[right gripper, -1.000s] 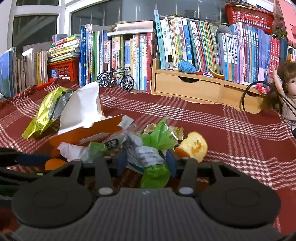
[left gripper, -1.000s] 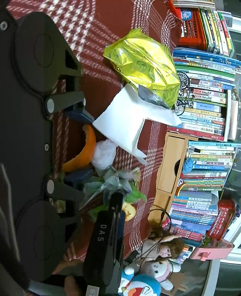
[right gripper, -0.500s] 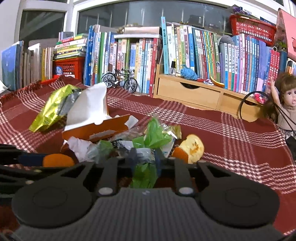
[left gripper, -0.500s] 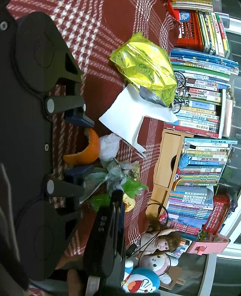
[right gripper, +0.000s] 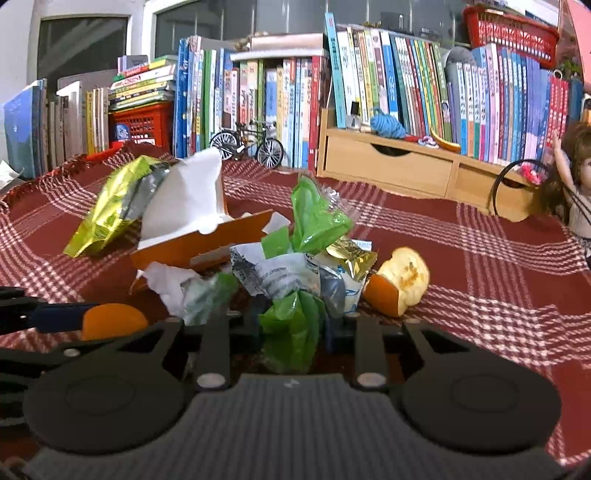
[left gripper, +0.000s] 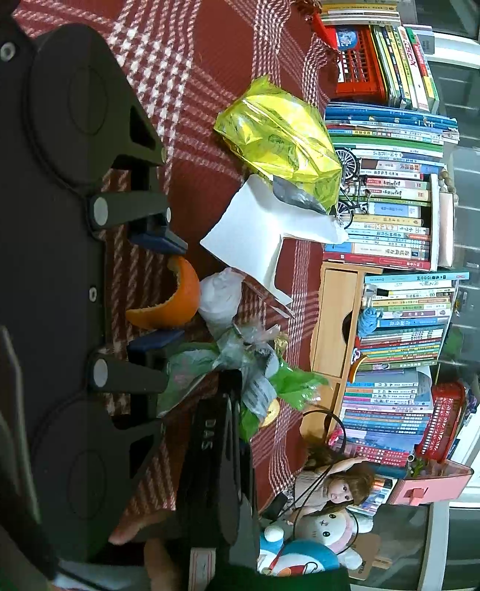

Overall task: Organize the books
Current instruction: 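Carry the orange peel and green wrapper off the table edge and release both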

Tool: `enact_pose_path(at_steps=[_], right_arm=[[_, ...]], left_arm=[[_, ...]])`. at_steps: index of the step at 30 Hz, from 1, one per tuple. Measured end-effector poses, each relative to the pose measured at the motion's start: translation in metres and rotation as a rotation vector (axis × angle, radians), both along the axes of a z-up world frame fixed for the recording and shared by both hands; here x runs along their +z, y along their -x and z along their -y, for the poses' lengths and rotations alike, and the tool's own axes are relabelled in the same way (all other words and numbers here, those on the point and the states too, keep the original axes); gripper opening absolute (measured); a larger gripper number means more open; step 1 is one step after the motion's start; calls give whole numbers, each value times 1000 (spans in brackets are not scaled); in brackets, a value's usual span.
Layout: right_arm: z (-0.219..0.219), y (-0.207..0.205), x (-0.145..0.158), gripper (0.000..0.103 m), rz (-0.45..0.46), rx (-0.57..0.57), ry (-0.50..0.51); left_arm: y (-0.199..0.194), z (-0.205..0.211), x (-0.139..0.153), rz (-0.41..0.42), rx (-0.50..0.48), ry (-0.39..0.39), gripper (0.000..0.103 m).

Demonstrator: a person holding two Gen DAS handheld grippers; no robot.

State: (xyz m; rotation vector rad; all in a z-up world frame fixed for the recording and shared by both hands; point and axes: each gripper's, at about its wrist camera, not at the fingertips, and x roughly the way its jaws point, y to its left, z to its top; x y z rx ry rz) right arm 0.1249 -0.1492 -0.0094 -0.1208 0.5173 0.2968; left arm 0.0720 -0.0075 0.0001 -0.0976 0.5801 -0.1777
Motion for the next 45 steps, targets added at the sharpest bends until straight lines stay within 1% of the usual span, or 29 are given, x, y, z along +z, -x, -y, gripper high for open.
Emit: enact_pose_path(at_steps=[8, 14, 20, 28, 34, 39, 45], right_arm=[[1, 25, 15, 35, 58, -9, 9], [5, 38, 24, 35, 115, -62, 37], [15, 48, 35, 35, 133, -99, 3], [16, 79, 45, 35, 152, -55, -34], [16, 110, 47, 35, 150, 4, -70], [14, 135, 41, 35, 140, 44, -71], [17, 162, 31, 35, 110, 63, -111]], left_arm=[[12, -3, 8, 12, 8, 3, 42], [22, -6, 18, 26, 19, 10, 42], [31, -8, 26, 31, 24, 5, 42], [51, -10, 32, 30, 24, 2, 42], [71, -9, 33, 18, 16, 10, 42], [89, -6, 35, 17, 1, 12, 42], [111, -2, 35, 22, -12, -5, 42]])
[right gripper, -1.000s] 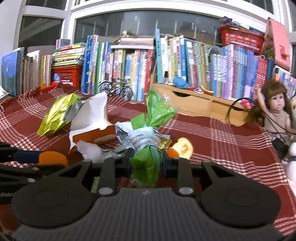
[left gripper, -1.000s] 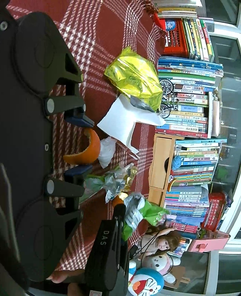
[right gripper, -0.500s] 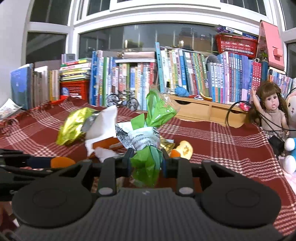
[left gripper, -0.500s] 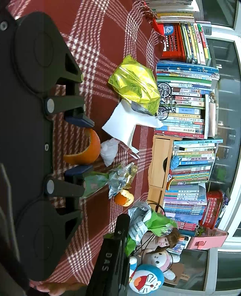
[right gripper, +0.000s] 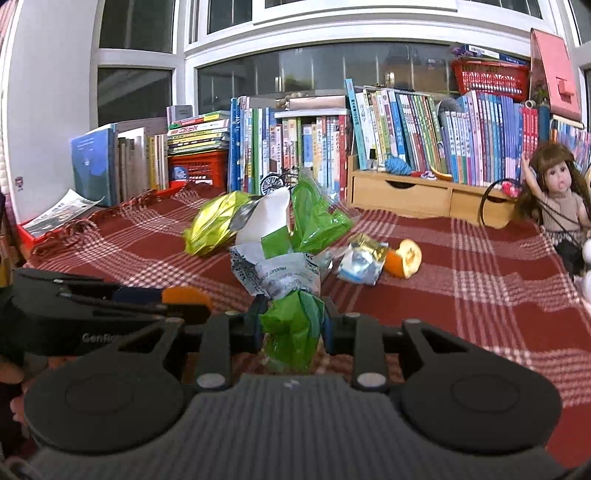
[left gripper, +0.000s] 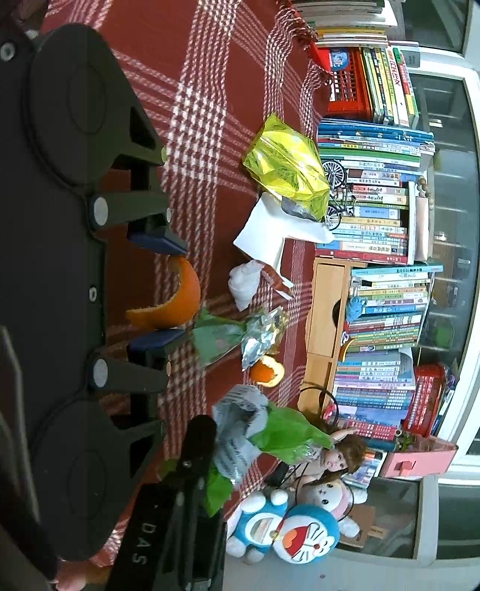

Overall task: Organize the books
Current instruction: 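Carry the orange peel and green wrapper off the table edge and release both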

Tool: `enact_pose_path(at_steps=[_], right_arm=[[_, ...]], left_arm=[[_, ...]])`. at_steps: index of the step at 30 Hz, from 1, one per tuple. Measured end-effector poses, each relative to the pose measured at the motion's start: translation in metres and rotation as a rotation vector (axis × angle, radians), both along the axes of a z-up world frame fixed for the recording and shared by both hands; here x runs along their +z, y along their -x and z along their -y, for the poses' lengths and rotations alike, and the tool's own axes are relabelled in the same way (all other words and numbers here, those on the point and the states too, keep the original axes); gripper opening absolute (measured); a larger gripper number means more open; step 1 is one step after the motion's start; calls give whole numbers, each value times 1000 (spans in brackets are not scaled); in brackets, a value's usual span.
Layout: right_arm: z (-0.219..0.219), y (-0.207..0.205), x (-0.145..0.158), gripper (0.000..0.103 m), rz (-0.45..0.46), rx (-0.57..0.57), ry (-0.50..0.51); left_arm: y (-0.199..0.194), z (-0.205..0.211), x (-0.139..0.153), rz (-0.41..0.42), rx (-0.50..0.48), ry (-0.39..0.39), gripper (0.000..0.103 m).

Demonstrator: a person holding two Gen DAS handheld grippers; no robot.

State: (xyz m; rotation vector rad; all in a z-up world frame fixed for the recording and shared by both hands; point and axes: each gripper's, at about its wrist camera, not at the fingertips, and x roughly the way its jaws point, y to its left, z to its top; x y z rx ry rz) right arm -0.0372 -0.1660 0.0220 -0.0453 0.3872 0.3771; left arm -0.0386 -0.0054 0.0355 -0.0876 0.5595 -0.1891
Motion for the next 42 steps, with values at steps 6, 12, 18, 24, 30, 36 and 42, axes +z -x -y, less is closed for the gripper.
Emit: enact_pose_path(at_steps=[6, 12, 18, 24, 30, 36, 42], right_arm=[[-1, 28, -13, 35, -26, 25, -5], [-3, 52, -27, 35, -64, 43, -8], [-7, 70, -49, 35, -129, 62, 10], [-12, 85, -75, 35, -213, 90, 29], [-19, 95, -100, 35, -311, 116, 50], [-25, 98, -125, 35, -412, 132, 79], [-28, 96, -150, 36, -529, 133, 89]], left_arm=[[21, 3, -5, -14, 0, 0, 42], [45, 8, -15, -35, -12, -22, 42], [65, 8, -31, -86, -23, -26, 42], [87, 9, -53, -153, -38, -56, 42], [100, 9, -84, -270, -53, -87, 42], [108, 7, -117, -392, -46, -109, 42], [111, 6, -142, -500, -53, -145, 42]])
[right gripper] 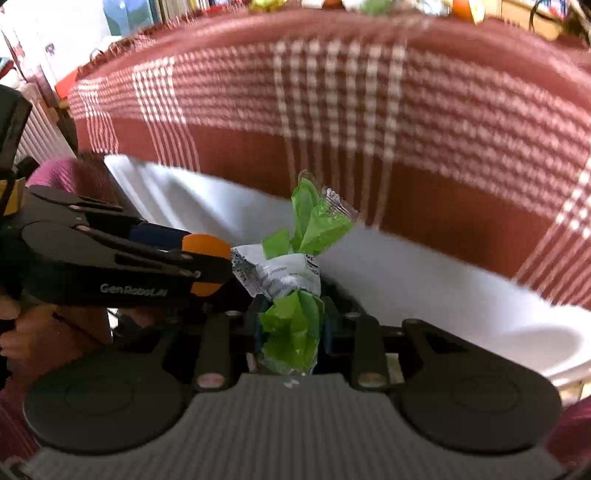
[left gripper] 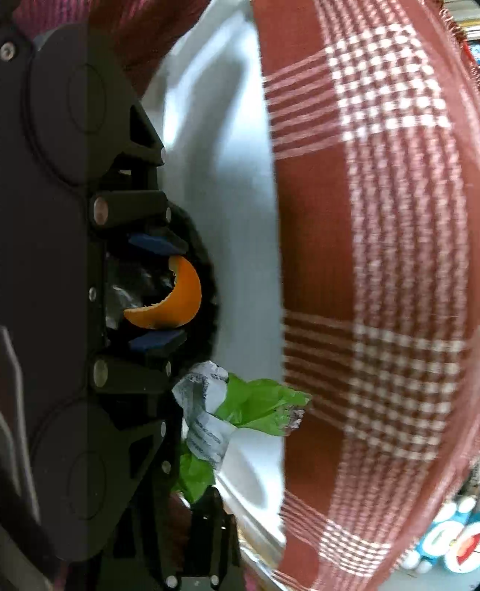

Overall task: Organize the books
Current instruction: 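Carry the orange peel and green wrapper off the table edge and release both, then move both open grippers back over the remaining trash on the cloth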

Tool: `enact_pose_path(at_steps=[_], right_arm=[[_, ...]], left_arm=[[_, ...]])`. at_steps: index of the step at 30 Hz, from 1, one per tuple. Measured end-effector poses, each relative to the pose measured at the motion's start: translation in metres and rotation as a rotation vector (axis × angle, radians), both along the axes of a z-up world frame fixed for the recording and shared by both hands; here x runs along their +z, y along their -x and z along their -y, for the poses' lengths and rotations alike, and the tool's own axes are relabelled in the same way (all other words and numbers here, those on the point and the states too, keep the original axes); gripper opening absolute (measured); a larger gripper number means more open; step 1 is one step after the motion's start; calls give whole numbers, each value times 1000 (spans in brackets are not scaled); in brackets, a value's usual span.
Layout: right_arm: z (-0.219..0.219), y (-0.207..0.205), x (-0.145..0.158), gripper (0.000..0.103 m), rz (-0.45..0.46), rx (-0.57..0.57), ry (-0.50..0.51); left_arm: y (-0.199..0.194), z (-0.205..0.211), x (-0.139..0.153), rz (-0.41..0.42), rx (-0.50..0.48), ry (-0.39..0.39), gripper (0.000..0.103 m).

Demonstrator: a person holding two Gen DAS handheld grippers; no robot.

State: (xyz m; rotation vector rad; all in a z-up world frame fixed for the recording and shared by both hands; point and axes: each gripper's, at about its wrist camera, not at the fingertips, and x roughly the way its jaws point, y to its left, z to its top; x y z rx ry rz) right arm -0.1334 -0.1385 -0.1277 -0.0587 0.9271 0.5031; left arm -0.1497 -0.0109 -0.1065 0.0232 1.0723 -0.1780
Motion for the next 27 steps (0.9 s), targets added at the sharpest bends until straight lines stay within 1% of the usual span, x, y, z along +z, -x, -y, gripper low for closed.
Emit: enact_pose_path(at_steps=[5, 6, 8, 9, 10, 11, 12, 13, 17, 21, 24, 27], right_arm=[[-1, 1, -11, 37, -39, 10, 9], [-1, 1, -12, 40, -42, 13, 9], [-2, 1, -13, 41, -47, 17, 7], [-2, 1, -12, 51, -48, 18, 6], [-2, 2, -13, 55, -49, 19, 7], [-2, 2, -13, 57, -51, 21, 5], [-3, 2, -13, 59, -53, 21, 4], [-3, 1, -13, 62, -55, 23, 3], [-1, 1, -11, 64, -52, 20, 2], [1, 0, -7, 65, -32, 12, 2], [4, 0, 6, 66, 14, 9, 0], [10, -4, 24, 67, 64, -1, -24]], left_arm=[[3, -2, -11, -38, -2, -18, 43], [3, -2, -13, -44, -3, -21, 44], [4, 0, -15, -49, 0, -27, 47], [3, 0, -15, -51, 0, -31, 47], [3, 0, -16, -51, -1, -34, 50], [3, 0, -15, -49, -3, -36, 52], [3, 0, -15, -47, -1, -38, 57], [3, 0, -14, -43, 0, -41, 60], [5, 1, -5, -17, 3, -60, 66], [4, -1, 9, 23, 1, -57, 72], [1, -3, 25, 73, -3, -58, 74], [-3, -7, 45, 133, -8, -51, 77]])
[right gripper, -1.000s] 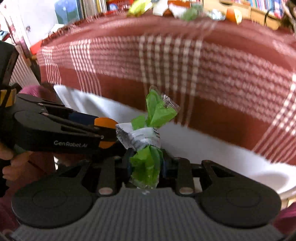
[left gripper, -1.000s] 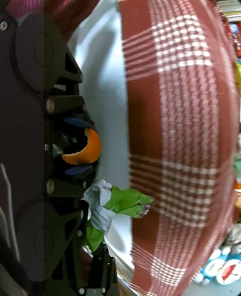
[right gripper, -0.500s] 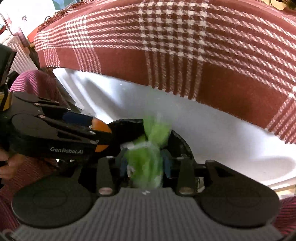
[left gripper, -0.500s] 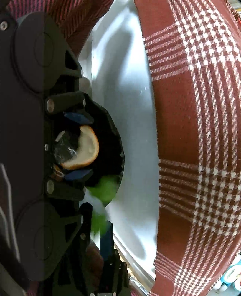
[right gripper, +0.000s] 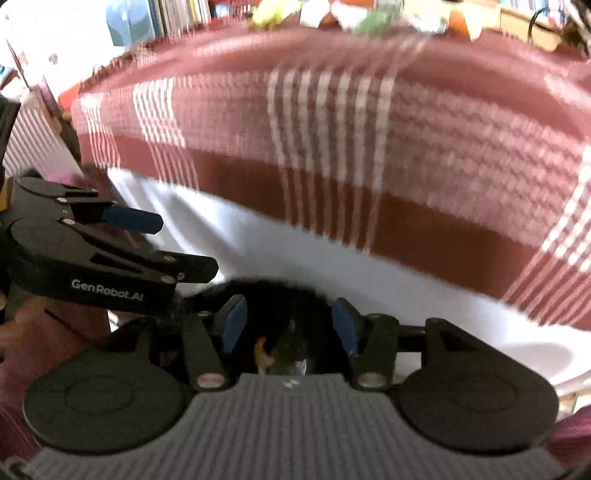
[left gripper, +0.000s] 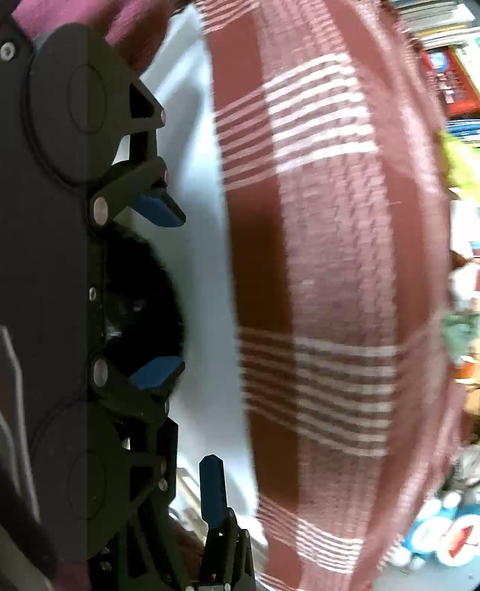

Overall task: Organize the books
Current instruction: 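Move both open grippers back over the remaining trash on the cloth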

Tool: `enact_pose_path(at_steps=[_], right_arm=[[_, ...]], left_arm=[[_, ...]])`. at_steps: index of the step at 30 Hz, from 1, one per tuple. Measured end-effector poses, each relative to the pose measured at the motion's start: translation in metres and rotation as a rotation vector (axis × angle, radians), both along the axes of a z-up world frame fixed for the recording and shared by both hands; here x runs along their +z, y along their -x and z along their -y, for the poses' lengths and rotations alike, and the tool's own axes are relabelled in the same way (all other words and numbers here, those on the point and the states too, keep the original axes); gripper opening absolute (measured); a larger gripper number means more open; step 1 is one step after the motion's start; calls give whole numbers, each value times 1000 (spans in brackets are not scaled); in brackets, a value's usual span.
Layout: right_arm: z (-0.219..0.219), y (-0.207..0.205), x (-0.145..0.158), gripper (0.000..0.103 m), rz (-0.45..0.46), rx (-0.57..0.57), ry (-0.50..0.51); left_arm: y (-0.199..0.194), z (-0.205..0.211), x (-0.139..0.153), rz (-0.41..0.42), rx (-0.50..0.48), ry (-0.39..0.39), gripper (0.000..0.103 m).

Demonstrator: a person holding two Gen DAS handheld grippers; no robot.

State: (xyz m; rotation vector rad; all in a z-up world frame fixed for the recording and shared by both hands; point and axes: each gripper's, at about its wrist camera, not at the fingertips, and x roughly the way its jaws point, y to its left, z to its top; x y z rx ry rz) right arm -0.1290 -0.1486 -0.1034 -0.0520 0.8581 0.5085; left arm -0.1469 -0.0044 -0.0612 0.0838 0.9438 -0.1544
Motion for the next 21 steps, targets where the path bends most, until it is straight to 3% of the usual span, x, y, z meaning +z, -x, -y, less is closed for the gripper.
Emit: enact_pose_path(at_steps=[12, 21], right_arm=[[25, -23, 91, 72, 225, -52, -119], [39, -82, 136, 73, 366, -181, -106]], left_arm=[[-33, -14, 82, 236, -15, 45, 81], [-110, -25, 130, 368, 39, 96, 82]])
